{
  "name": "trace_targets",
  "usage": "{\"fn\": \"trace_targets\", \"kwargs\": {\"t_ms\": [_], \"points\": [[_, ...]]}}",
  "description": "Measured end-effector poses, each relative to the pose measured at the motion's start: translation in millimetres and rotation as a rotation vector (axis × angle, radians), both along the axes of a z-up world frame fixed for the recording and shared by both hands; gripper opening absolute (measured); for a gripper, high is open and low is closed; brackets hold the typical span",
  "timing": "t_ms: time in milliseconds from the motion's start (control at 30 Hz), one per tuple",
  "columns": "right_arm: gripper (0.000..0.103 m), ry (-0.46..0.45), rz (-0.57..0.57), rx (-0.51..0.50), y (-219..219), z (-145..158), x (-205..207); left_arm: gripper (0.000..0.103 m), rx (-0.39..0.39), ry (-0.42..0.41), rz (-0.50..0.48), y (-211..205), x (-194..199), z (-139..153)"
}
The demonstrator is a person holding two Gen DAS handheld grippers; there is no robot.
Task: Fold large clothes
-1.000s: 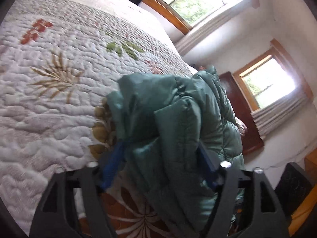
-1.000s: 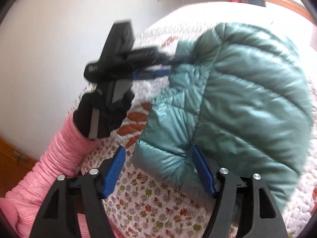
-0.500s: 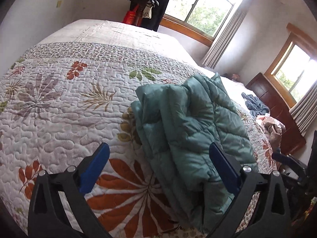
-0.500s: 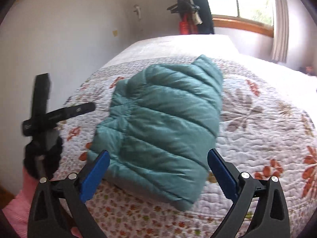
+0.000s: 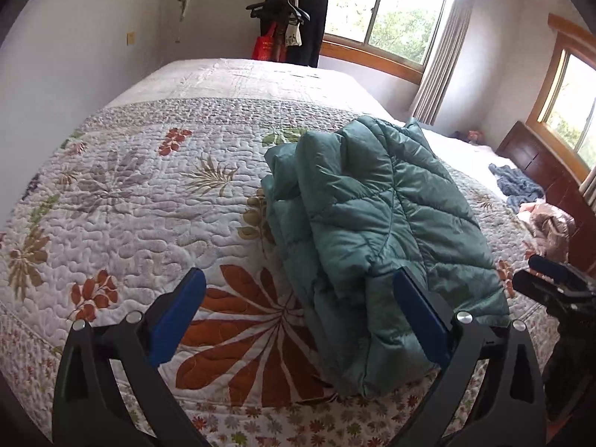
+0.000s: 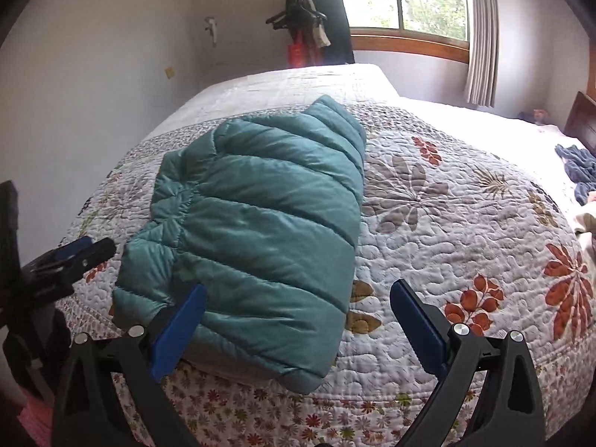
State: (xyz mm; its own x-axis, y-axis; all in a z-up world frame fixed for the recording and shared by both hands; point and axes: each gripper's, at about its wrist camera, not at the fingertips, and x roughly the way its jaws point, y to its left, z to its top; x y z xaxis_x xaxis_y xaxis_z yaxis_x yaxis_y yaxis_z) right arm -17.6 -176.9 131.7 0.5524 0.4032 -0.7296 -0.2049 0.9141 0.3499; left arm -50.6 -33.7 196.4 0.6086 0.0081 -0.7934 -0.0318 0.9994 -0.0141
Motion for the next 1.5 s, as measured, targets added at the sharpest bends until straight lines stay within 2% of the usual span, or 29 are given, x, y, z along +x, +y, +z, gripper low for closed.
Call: {"fn": "trace_targets", "kwargs": {"t_ms": [367, 567, 733, 1133, 1500], "points": [[0.099, -0.007, -0.024, -0.046, 7.0, -0.4, -10.4, 0.100, 0.075, -0.021, 0.022, -19.5, -20.0, 0.5], [0.099, -0.001, -0.033, -0.036, 6.1, -0.8, -14.8, 0.100, 0.071, -0.013, 0.031, -21.2, -27.9, -1.7], [0.099, 0.006, -0.040, -0.067, 9.5, -3.5, -17.7, 0.100, 0.099, -0.025, 0.051, -22.3, -35.7, -0.8], [0.099, 0.000, 0.015, -0.006, 12.1, -4.7, -34.8, 0.100, 0.114, -0.015, 0.079, -18.6, -46.3, -6.5], [0.099, 0.023, 0.010, -0.025, 12.9, -6.7, -39.7, 0.100, 0.141, -0.015, 0.070, -27.0, -52.5, -4.9]]}}
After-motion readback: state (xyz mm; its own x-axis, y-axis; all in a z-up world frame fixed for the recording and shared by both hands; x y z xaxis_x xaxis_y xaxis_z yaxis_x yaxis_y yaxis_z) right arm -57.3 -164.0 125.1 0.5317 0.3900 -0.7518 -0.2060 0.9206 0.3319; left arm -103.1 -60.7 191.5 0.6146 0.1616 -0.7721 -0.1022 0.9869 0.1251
